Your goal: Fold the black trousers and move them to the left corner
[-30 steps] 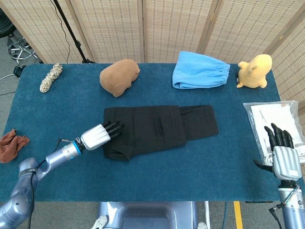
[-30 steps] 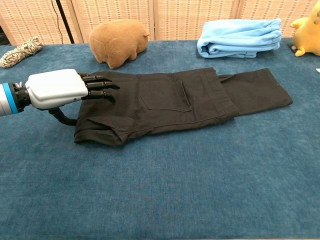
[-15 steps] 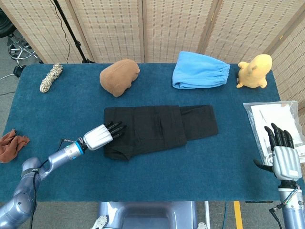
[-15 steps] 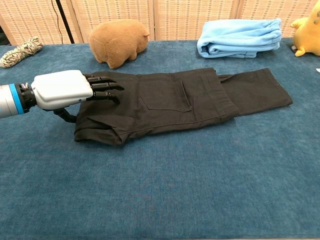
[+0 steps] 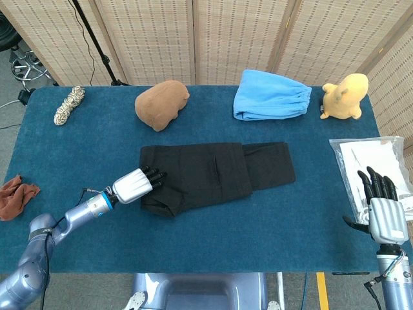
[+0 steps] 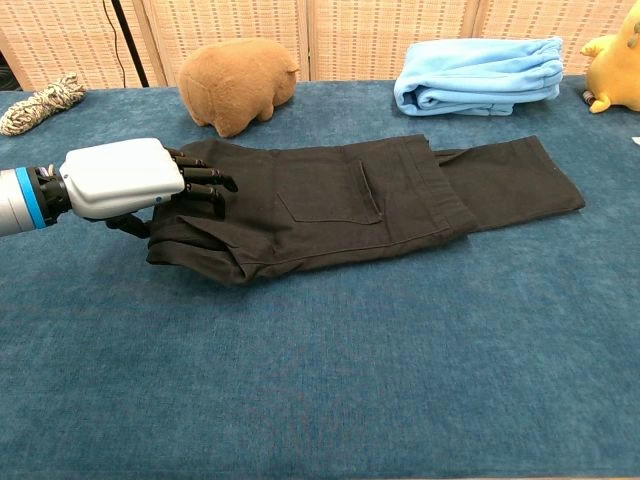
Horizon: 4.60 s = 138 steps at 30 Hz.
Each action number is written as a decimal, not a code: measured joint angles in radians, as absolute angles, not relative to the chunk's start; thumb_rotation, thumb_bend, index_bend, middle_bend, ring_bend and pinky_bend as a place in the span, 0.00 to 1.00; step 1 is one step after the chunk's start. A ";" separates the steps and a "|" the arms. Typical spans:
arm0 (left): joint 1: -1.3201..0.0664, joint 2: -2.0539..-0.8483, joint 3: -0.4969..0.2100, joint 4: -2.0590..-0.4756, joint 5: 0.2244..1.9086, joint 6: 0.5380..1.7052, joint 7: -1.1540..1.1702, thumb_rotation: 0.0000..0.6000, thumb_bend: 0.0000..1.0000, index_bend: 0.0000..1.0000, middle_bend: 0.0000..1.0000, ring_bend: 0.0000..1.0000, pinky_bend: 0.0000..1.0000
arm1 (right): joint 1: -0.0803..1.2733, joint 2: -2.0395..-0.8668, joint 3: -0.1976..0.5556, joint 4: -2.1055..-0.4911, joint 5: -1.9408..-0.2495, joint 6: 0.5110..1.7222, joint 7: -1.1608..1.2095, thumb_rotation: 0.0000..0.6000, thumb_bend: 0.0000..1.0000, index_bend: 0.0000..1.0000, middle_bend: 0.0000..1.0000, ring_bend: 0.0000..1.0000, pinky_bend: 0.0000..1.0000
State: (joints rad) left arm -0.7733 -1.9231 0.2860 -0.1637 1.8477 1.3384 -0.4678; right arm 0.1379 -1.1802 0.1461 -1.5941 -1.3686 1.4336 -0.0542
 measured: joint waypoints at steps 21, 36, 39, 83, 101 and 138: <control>-0.676 -1.825 0.297 -0.156 1.851 1.466 -0.469 1.00 0.65 0.64 0.46 0.42 0.50 | 0.139 -1.183 0.137 -1.603 -1.377 1.426 -0.056 1.00 0.00 0.00 0.00 0.00 0.00; -0.530 -1.658 0.330 -0.157 1.875 1.641 -0.472 1.00 0.65 0.65 0.47 0.43 0.52 | 0.146 -1.204 0.119 -1.595 -1.397 1.420 -0.094 1.00 0.00 0.00 0.00 0.00 0.00; -0.507 -1.634 0.331 -0.157 1.877 1.688 -0.475 1.00 0.65 0.66 0.48 0.44 0.52 | 0.146 -1.208 0.121 -1.587 -1.399 1.426 -0.108 1.00 0.00 0.00 0.00 0.00 0.00; -0.920 -1.802 0.252 -0.219 1.886 1.580 -0.264 1.00 0.65 0.67 0.49 0.45 0.53 | 0.137 -1.197 0.148 -1.580 -1.365 1.440 -0.090 1.00 0.00 0.00 0.00 0.00 0.00; -1.079 -1.937 0.253 -0.180 1.898 1.444 -0.212 1.00 0.64 0.67 0.49 0.43 0.53 | 0.139 -1.191 0.159 -1.573 -1.342 1.430 -0.075 1.00 0.00 0.00 0.00 0.00 0.00; -0.957 -1.880 0.199 -0.277 1.803 1.582 -0.431 1.00 0.31 0.03 0.00 0.01 0.25 | 0.134 -1.187 0.159 -1.587 -1.332 1.432 -0.085 1.00 0.00 0.00 0.00 0.00 0.00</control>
